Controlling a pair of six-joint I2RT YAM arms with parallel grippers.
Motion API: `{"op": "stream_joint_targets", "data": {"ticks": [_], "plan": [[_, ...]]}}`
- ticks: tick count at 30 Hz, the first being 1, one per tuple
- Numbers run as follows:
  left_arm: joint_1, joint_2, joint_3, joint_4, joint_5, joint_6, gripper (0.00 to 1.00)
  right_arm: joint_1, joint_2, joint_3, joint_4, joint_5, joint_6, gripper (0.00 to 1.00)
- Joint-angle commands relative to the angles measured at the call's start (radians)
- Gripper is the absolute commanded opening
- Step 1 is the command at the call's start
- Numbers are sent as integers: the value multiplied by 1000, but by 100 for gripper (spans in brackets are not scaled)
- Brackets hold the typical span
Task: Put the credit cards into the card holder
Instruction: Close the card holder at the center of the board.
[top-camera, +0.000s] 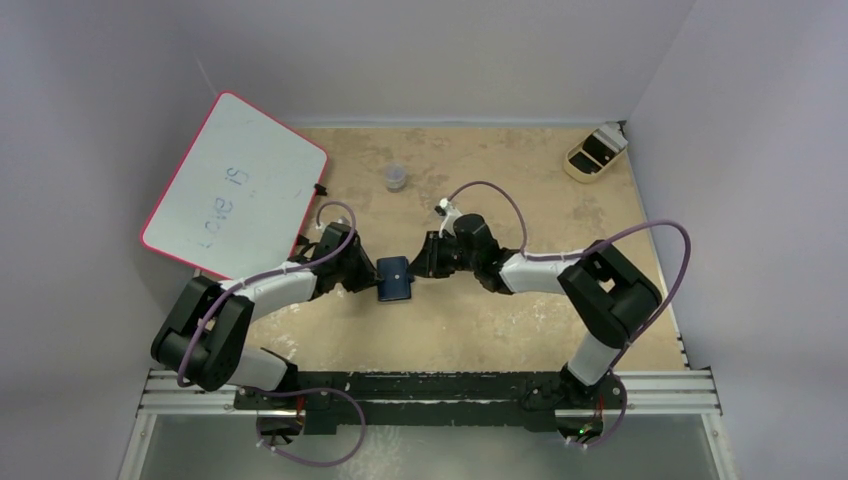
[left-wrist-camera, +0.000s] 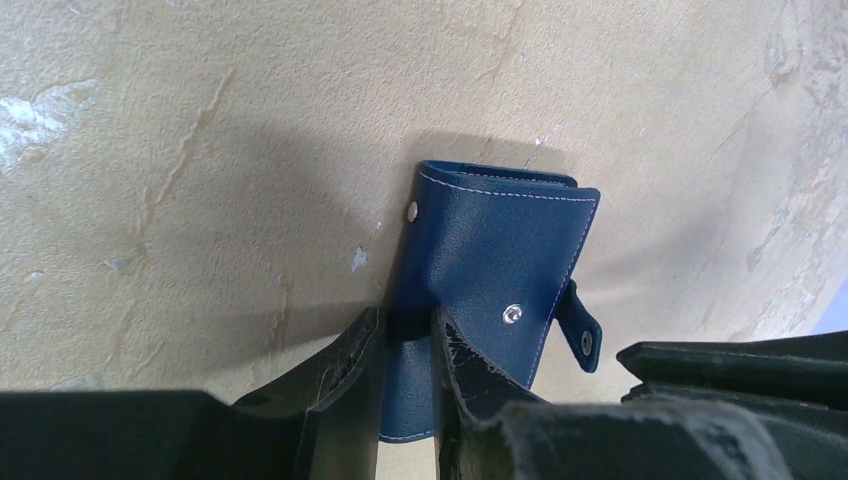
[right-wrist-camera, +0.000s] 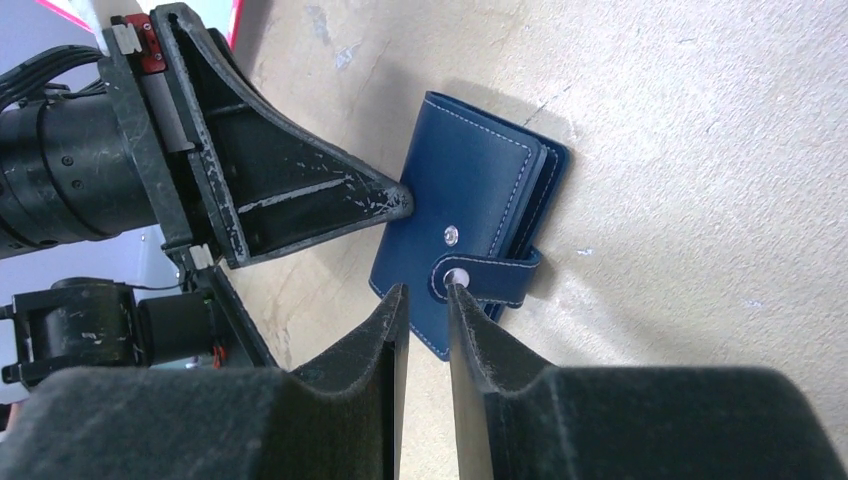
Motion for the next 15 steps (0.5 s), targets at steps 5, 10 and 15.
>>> {"op": "stream_joint_targets", "data": {"ticks": [5,10,15], "plan": [[-10,15,-1,11,16,-23,21,-5,39,43,17,-30,-6,21],[-9,1,-5,16,17,-28,21,-5,61,45,32,-29,1,21],[-13,2,-1,21,16,-27,21,-5,79,57,42,-36,-2,21]]}}
